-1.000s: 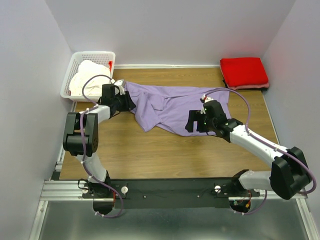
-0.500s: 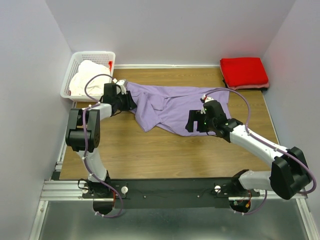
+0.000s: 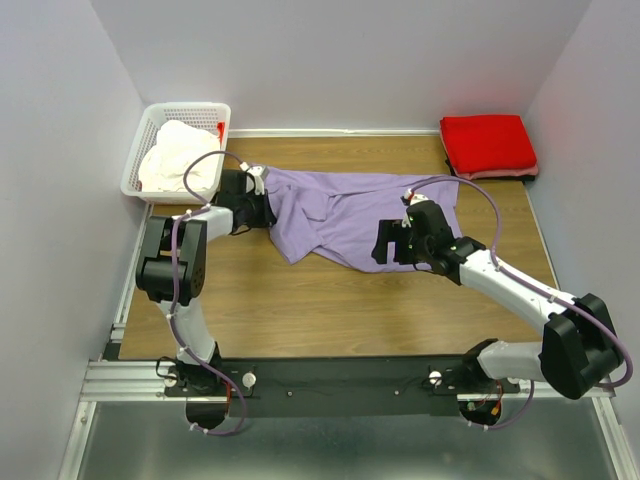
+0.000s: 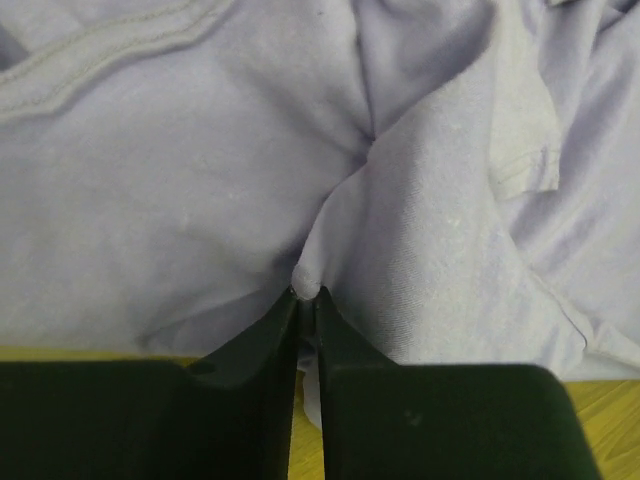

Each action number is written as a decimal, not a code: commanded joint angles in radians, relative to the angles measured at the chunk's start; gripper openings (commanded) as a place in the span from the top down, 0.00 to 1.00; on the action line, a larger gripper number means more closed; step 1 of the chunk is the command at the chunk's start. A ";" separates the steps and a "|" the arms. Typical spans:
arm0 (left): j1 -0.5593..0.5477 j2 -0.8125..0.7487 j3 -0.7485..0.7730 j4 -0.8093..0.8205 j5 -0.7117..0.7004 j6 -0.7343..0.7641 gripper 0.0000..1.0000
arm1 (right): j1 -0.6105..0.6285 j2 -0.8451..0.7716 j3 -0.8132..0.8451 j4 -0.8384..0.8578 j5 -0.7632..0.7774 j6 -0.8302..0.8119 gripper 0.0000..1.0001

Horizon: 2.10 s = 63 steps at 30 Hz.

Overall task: Fold and stack the t-shirts
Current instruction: Flatten the tshirt out

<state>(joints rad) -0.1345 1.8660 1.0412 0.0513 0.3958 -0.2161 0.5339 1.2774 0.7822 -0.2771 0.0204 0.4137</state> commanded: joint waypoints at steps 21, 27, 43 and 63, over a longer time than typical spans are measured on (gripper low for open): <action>0.009 -0.964 -0.288 -0.691 -0.295 -0.335 1.00 | -0.032 0.071 0.066 -0.081 0.353 0.068 0.00; 0.009 -1.041 -0.285 -0.728 -0.256 -0.355 1.00 | -0.235 0.056 0.017 -0.163 0.414 0.142 0.00; 0.009 -1.088 -0.299 -0.696 -0.221 -0.309 1.00 | -0.469 0.123 -0.064 -0.186 0.339 0.226 0.01; 0.009 -1.053 -0.271 -0.683 -0.213 -0.269 1.00 | -0.483 0.198 -0.057 -0.105 0.248 0.169 0.36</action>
<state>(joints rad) -0.1303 0.8127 0.7532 -0.6460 0.1520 -0.5060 0.0639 1.4715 0.7338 -0.3771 0.2958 0.5991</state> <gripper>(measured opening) 0.010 0.629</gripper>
